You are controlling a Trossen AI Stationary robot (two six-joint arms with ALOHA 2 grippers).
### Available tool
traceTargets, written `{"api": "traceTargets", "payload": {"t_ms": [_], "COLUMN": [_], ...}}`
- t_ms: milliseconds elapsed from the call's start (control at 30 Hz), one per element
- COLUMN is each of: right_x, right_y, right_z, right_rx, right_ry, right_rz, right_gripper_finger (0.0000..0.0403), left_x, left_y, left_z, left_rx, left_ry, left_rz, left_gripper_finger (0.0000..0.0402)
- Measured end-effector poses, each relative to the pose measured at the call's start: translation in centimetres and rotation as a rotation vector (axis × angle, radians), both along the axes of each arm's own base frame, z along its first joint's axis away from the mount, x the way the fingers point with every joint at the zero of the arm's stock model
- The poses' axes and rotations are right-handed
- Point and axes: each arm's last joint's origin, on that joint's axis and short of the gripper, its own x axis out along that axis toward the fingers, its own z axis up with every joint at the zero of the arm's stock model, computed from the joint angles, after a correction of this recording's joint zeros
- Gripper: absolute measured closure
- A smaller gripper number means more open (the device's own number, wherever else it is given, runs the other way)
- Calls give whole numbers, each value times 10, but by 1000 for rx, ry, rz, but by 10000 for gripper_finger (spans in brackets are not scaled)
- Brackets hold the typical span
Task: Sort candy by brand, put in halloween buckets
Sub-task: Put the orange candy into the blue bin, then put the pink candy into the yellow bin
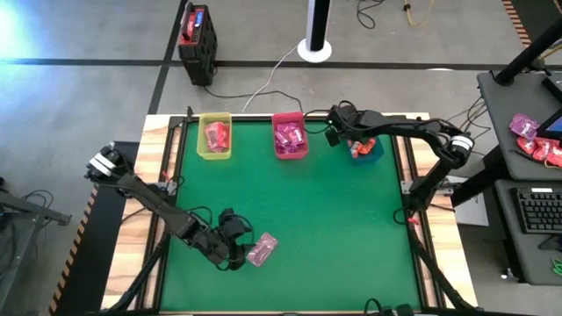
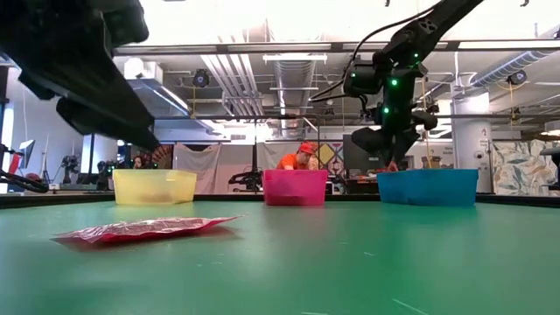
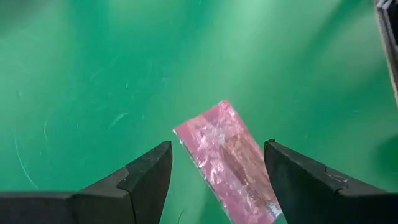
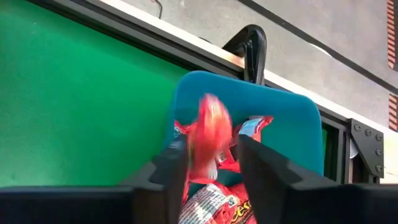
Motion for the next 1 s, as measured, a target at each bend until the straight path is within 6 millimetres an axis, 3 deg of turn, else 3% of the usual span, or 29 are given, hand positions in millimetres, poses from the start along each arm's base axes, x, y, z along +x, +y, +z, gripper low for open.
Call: {"api": "traceTargets", "payload": {"t_ms": [167,333,700,1000], "right_x": [4,6,11,23], "right_y": [5,11,38,66], "right_z": [1,5,26,31], "right_rx": [-10,-36,-59,-65], "right_ry": [-5,-10,-78,-105], "right_rz": [7,11,83,177], "right_gripper_finger": [212,181,145,142], "left_x": [3,11,36,52], "left_y": [-2,-8,-22,-34], "left_z": [-13,-24,-41,-60], "left_rx": [-9,18,81,122], "left_ry": [32,66,132,161], "left_rz": [31,25,-21,-11], "left_gripper_finger": [164,164,164,178]}}
